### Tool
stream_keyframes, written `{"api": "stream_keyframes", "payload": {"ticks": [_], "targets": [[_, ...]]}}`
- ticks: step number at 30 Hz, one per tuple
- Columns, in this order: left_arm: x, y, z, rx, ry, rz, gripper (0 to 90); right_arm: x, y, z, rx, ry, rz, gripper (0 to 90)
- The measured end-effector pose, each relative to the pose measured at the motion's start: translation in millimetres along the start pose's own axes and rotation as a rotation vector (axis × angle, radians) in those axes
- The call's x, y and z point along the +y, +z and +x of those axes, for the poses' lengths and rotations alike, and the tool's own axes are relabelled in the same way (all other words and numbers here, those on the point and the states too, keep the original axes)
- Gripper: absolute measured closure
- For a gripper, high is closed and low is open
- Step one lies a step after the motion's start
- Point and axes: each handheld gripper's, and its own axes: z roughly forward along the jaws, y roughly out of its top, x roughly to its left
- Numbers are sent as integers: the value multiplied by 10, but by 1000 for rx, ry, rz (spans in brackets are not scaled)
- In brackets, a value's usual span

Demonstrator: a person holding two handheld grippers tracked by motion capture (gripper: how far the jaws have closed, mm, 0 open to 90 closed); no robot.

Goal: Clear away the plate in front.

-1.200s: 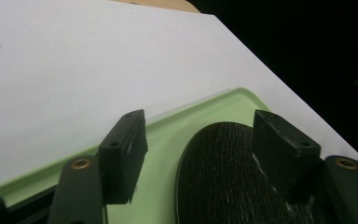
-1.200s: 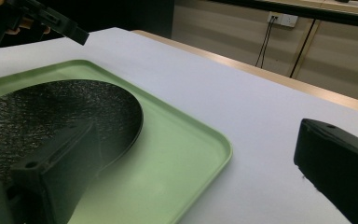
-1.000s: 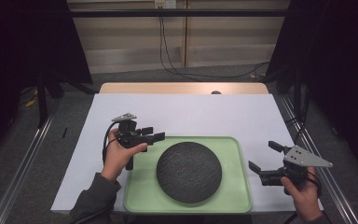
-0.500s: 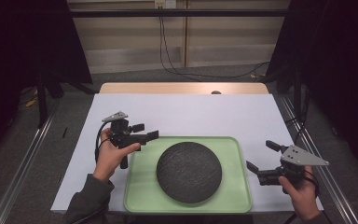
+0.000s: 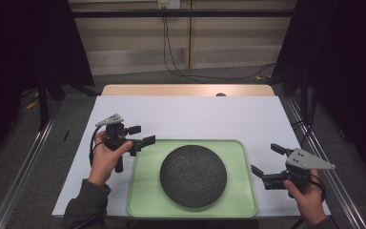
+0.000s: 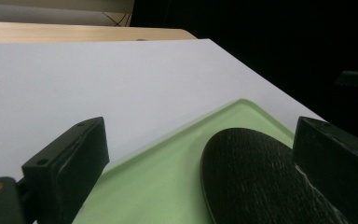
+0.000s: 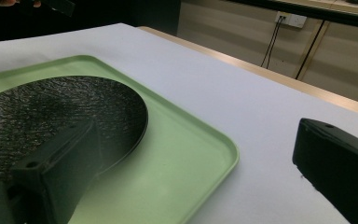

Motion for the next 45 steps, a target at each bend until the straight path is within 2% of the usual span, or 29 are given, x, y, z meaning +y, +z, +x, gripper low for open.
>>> {"api": "stream_keyframes", "payload": {"ticks": [4, 5, 8, 13, 25, 34, 39, 42, 43, 45], "targets": [[-14, -61, 36, -1, 41, 3, 34, 1, 9, 0, 8, -7, -1, 7], [-18, -75, 46, -9, 41, 0, 35, 1, 9, 0, 7, -8, 0, 8], [-18, -119, 76, 10, 38, -11, 34, 2, 10, 0, 3, -4, 1, 9], [-8, -184, 118, 19, 39, -24, 34, 1, 10, -1, 5, -6, 0, 9], [-19, -304, 240, 40, 55, -33, 37, -2, 4, -8, 3, 2, 3, 9], [-26, -403, 313, 65, 40, -42, 35, -9, 9, -12, -2, 9, 6, 9], [-69, -474, 396, 90, 15, -52, 37, -16, 15, -18, 0, 8, 7, 9], [-82, -499, 425, 91, 8, -58, 36, -22, 21, -22, 0, 12, 11, 9], [-81, -509, 423, 110, 9, -57, 37, -24, 21, -22, -6, 11, 13, 9], [-83, -520, 429, 116, 8, -63, 36, -27, 24, -27, -9, 17, 11, 9]]}}
